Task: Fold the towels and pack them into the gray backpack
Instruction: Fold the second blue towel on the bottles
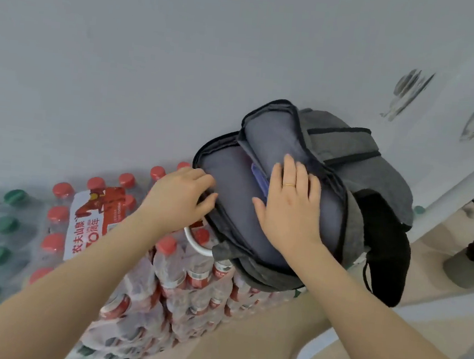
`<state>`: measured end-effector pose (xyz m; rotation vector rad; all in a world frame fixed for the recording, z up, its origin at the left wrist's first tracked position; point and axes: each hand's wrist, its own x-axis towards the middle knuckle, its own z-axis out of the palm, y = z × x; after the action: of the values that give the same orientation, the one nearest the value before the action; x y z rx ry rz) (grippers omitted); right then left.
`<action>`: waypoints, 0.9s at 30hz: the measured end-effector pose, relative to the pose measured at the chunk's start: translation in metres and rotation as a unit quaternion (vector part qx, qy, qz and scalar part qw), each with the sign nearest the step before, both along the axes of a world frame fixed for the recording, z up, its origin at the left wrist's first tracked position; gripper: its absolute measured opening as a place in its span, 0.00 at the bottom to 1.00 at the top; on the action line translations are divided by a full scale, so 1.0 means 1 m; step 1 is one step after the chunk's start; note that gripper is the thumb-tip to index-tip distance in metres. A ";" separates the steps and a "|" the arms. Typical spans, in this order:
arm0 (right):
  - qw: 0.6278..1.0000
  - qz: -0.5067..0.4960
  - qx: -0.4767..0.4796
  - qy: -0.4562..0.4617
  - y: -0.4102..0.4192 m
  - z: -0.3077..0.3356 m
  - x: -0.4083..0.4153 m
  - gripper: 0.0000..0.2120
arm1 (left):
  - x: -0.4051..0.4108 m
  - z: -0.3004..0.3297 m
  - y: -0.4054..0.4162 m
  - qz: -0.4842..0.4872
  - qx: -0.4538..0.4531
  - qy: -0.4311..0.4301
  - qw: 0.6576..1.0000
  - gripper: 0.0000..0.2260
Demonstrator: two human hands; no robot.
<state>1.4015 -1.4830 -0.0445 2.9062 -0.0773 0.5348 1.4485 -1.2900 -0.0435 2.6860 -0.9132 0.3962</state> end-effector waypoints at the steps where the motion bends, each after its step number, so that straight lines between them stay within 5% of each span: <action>1: 0.999 0.045 -0.001 -0.020 0.008 0.004 -0.001 0.28 | -0.008 -0.001 0.010 0.033 -0.015 0.008 0.999 0.21; 7: 0.921 0.348 0.146 0.096 0.085 0.011 -0.014 0.12 | -0.079 -0.019 0.084 0.194 -0.093 0.065 0.974 0.16; 9: 0.881 0.419 0.147 0.162 0.116 0.009 -0.027 0.13 | -0.114 -0.024 0.113 0.244 -0.122 0.079 0.959 0.08; 13: 0.812 0.511 0.098 0.263 0.186 -0.008 -0.064 0.15 | -0.198 -0.040 0.173 0.359 -0.120 0.142 0.915 0.07; 19: 0.706 0.606 -0.011 0.366 0.305 -0.041 -0.184 0.11 | -0.399 -0.070 0.244 0.575 -0.162 0.218 0.772 0.08; 27: 0.512 0.767 -0.056 0.382 0.440 -0.065 -0.470 0.13 | -0.734 -0.069 0.262 0.771 -0.238 0.171 0.565 0.08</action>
<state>0.9313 -1.0432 -0.1098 1.8686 2.5032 -0.6692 0.7145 -1.0283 -0.1124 2.0694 1.6198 0.2727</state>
